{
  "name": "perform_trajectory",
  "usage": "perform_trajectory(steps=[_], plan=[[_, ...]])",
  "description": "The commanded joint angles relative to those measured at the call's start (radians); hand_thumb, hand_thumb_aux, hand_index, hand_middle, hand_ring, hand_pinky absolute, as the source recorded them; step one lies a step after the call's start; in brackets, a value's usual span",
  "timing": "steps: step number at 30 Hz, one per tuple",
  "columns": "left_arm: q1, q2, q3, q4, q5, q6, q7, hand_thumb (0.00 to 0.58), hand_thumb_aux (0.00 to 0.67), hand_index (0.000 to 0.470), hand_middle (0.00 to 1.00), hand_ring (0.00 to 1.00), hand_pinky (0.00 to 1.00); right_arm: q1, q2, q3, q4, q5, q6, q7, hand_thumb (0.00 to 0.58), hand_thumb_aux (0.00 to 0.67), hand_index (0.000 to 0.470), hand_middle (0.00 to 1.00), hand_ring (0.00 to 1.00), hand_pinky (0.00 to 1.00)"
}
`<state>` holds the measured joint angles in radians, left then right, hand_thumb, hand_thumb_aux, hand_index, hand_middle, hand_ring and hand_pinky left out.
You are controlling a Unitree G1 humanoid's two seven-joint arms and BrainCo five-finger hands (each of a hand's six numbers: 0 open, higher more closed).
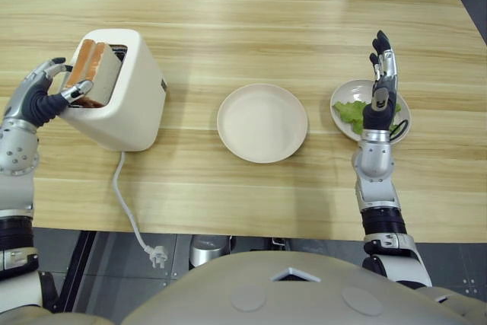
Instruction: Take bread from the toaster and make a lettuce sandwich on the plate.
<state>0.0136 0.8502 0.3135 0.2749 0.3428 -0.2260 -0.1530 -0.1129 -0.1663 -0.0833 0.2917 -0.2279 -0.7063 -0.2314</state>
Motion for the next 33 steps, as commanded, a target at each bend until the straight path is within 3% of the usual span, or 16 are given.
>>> perform_trajectory(steps=[1,11,19,20,21,22,27,33], plan=[[0.004,0.008,-0.042,0.046,0.023,0.01,-0.001,0.58,0.67,0.46,0.0,0.0,0.0,-0.001,0.0,-0.001,-0.006,0.005,0.007,0.006,0.0,0.0,0.0,0.0,0.0,0.0],[-0.037,-0.013,-0.028,0.013,-0.025,0.006,0.015,0.58,0.67,0.46,0.0,0.0,0.0,-0.005,0.004,0.002,0.001,0.002,0.004,0.01,0.0,0.0,0.0,0.0,0.0,0.0],[-0.192,-0.074,0.044,-0.098,-0.104,-0.107,0.136,0.58,0.67,0.46,0.0,0.0,0.0,-0.017,0.006,0.002,0.021,0.0,-0.001,0.009,0.0,0.0,0.0,0.0,0.0,0.0],[-0.214,-0.08,0.056,-0.125,-0.12,-0.122,0.147,0.58,0.67,0.46,0.26,0.26,0.26,-0.018,0.006,0.002,0.023,0.0,-0.001,0.009,0.0,0.0,0.0,0.0,0.0,0.0],[-0.23,-0.086,0.064,-0.151,-0.133,-0.135,0.153,0.58,0.67,0.46,0.73,0.73,0.73,-0.02,0.006,0.002,0.026,-0.001,-0.002,0.008,0.0,0.0,0.0,0.0,0.0,0.0],[-0.242,-0.093,0.07,-0.178,-0.143,-0.147,0.158,0.58,0.67,0.46,1.0,1.0,1.0,-0.021,0.007,0.003,0.028,-0.001,-0.003,0.008,0.0,0.0,0.0,0.0,0.0,0.0],[-0.27,-0.161,0.02,-0.356,-0.25,-0.149,0.092,0.58,0.67,0.46,1.0,1.0,1.0,-0.025,0.009,0.006,0.034,-0.001,-0.005,0.008,0.0,0.0,0.0,0.0,0.0,0.0],[-0.215,-0.347,-0.228,-0.431,-0.259,-0.088,-0.012,0.58,0.67,0.46,1.0,1.0,1.0,-0.042,0.005,-0.007,0.053,0.043,0.005,0.028,0.0,0.0,0.0,0.0,0.0,0.0]])
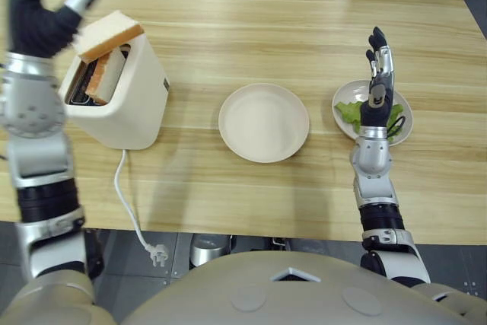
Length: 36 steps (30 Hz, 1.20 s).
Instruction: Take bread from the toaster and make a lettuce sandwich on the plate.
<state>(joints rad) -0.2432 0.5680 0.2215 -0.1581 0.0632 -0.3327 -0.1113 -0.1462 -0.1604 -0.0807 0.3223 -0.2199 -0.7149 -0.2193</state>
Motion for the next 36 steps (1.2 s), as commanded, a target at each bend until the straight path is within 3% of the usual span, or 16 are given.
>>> perform_trajectory(steps=[1,5,10,11,12,13,14,15,22,27,30,36], plan=[[0.055,-0.085,-0.168,0.023,0.051,-0.001,-0.056,0.58,0.67,0.46,1.0,1.0,1.0,-0.012,-0.001,-0.013,0.028,0.044,0.015,0.019,0.0,0.0,0.0,0.0,0.0,0.0],[0.098,-0.115,-0.192,0.064,0.085,-0.029,-0.053,0.58,0.67,0.46,1.0,1.0,1.0,-0.028,-0.001,-0.012,0.047,0.064,0.016,0.036,0.0,0.0,0.0,0.0,0.0,0.0],[0.101,-0.061,-0.131,0.062,0.13,-0.051,-0.035,0.58,0.67,0.46,1.0,1.0,1.0,-0.015,0.002,-0.018,0.036,0.058,0.015,0.033,0.0,0.0,0.0,0.0,0.0,0.0],[0.103,-0.053,-0.121,0.063,0.135,-0.055,-0.032,0.54,0.494,0.339,0.0,0.0,0.0,-0.013,0.003,-0.018,0.034,0.055,0.014,0.032,0.0,0.0,0.0,0.0,0.0,0.0],[0.108,-0.047,-0.113,0.065,0.134,-0.062,-0.032,0.385,0.281,0.193,0.0,0.0,0.0,-0.012,0.004,-0.017,0.033,0.051,0.013,0.03,0.0,0.0,0.0,0.0,0.0,0.0],[0.114,-0.047,-0.109,0.07,0.133,-0.07,-0.032,0.385,0.281,0.193,0.0,0.0,0.0,-0.012,0.004,-0.016,0.033,0.048,0.013,0.029,0.0,0.0,0.0,0.0,0.0,0.0],[0.121,-0.048,-0.108,0.073,0.136,-0.078,-0.031,0.144,0.089,0.061,0.0,0.0,0.0,-0.012,0.004,-0.016,0.033,0.044,0.012,0.028,0.0,0.0,0.0,0.0,0.0,0.0],[0.129,-0.051,-0.112,0.075,0.152,-0.09,-0.025,0.0,0.0,0.0,0.0,0.0,0.0,-0.014,0.003,-0.015,0.036,0.042,0.011,0.028,0.0,0.0,0.0,0.0,0.0,0.0],[0.153,-0.009,-0.064,0.036,0.405,-0.123,0.112,0.0,0.0,0.0,0.0,0.0,0.0,-0.021,-0.004,-0.012,0.056,0.038,0.002,0.031,0.0,0.0,0.0,0.0,0.0,0.0],[0.148,-0.027,-0.055,0.022,0.299,-0.134,0.087,0.0,0.0,0.0,0.0,0.0,0.0,-0.02,-0.005,-0.009,0.057,0.022,-0.001,0.022,0.0,0.0,0.0,0.0,0.0,0.0],[0.165,-0.004,-0.082,0.037,0.489,-0.148,0.16,0.0,0.0,0.0,0.0,0.0,0.0,-0.03,-0.004,0.0,0.07,0.006,-0.008,0.02,0.0,0.0,0.0,0.0,0.0,0.0],[0.135,0.104,-0.028,0.075,0.692,-0.104,0.271,0.0,0.0,0.0,0.0,0.0,0.0,-0.032,-0.005,-0.003,0.079,0.007,-0.015,0.02,0.0,0.0,0.0,0.0,0.0,0.0]])
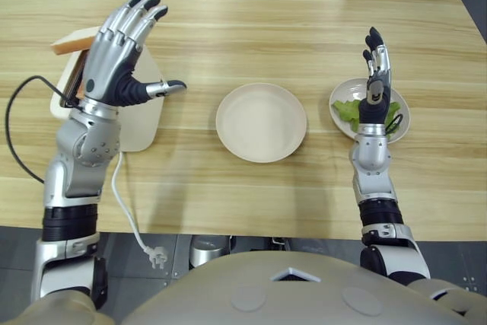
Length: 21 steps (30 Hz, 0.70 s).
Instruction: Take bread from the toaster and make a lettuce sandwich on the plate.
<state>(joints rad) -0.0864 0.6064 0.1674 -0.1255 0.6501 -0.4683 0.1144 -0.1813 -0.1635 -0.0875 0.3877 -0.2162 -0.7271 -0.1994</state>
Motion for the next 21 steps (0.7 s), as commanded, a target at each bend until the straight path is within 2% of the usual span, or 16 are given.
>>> perform_trajectory(steps=[1,6,9,15,19,20,21], plan=[[-0.031,0.087,0.026,0.063,0.117,0.04,0.051,0.0,0.0,0.0,0.0,0.0,0.0,0.005,-0.002,0.003,0.012,0.003,-0.003,0.0,0.0,0.0,0.0,0.0,0.0,0.0],[-0.063,0.202,0.022,0.195,0.18,0.08,0.089,0.0,0.0,0.0,0.0,0.0,0.0,0.006,0.0,0.006,0.008,-0.001,-0.004,0.002,0.0,0.0,0.0,0.0,0.0,0.0],[-0.105,0.247,-0.01,0.324,0.175,0.118,0.061,0.0,0.0,0.0,0.0,0.0,0.0,0.005,-0.001,0.007,0.01,-0.001,-0.003,0.004,0.0,0.0,0.0,0.0,0.0,0.0],[-0.185,0.26,-0.113,0.562,0.155,0.163,-0.004,0.0,0.0,0.0,0.0,0.0,0.0,0.005,0.0,0.011,0.01,-0.004,-0.004,0.002,0.0,0.0,0.0,0.0,0.0,0.0],[-0.204,0.251,-0.167,0.638,0.143,0.174,-0.031,0.0,0.0,0.0,0.0,0.0,0.0,0.006,-0.002,0.011,0.009,-0.002,-0.004,0.003,0.0,0.0,0.0,0.0,0.0,0.0],[-0.206,0.25,-0.178,0.649,0.137,0.17,-0.04,0.027,0.016,0.011,0.0,0.0,0.0,0.007,-0.003,0.011,0.009,-0.001,-0.004,0.003,0.0,0.0,0.0,0.0,0.0,0.0],[-0.206,0.25,-0.184,0.651,0.126,0.162,-0.044,0.58,0.67,0.46,0.0,0.0,0.0,0.008,-0.004,0.011,0.008,0.0,-0.003,0.003,0.0,0.0,0.0,0.0,0.0,0.0]])
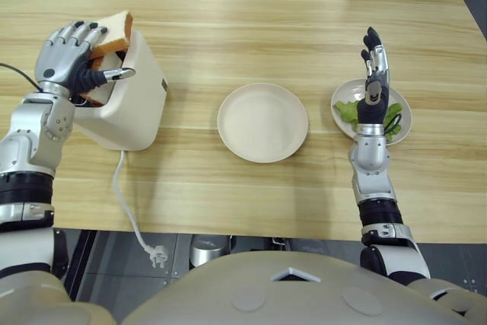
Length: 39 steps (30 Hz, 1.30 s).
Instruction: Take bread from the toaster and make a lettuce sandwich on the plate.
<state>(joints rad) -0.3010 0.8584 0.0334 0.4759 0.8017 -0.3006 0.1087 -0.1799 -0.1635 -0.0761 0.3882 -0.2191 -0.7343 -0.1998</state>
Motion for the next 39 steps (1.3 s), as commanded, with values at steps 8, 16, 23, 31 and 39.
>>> perform_trajectory(steps=[8,16,23,31,39], plan=[[0.011,-0.019,-0.017,-0.013,-0.155,-0.059,0.01,0.58,0.67,0.46,1.0,1.0,1.0,0.005,-0.007,0.002,0.013,0.0,0.001,-0.001,0.0,0.0,0.0,0.0,0.0,0.0],[0.008,-0.037,0.062,-0.142,-0.259,-0.104,0.093,0.58,0.67,0.46,1.0,1.0,1.0,0.002,-0.006,0.005,0.017,-0.002,-0.001,-0.002,0.0,0.0,0.0,0.0,0.0,0.0],[0.044,-0.127,0.22,-0.437,-0.496,-0.191,0.09,0.58,0.67,0.46,1.0,1.0,1.0,0.004,-0.006,0.007,0.015,-0.003,-0.003,-0.003,0.0,0.0,0.0,0.0,0.0,0.0],[0.075,-0.243,0.235,-0.642,-0.831,-0.191,-0.057,0.58,0.67,0.46,1.0,1.0,1.0,-0.003,-0.003,0.012,0.024,-0.005,-0.004,-0.006,0.0,0.0,0.0,0.0,0.0,0.0],[0.134,-0.422,0.008,-0.546,-0.932,-0.089,-0.288,0.58,0.67,0.46,1.0,1.0,1.0,-0.016,-0.001,0.013,0.044,0.004,-0.008,-0.004,0.0,0.0,0.0,0.0,0.0,0.0]])
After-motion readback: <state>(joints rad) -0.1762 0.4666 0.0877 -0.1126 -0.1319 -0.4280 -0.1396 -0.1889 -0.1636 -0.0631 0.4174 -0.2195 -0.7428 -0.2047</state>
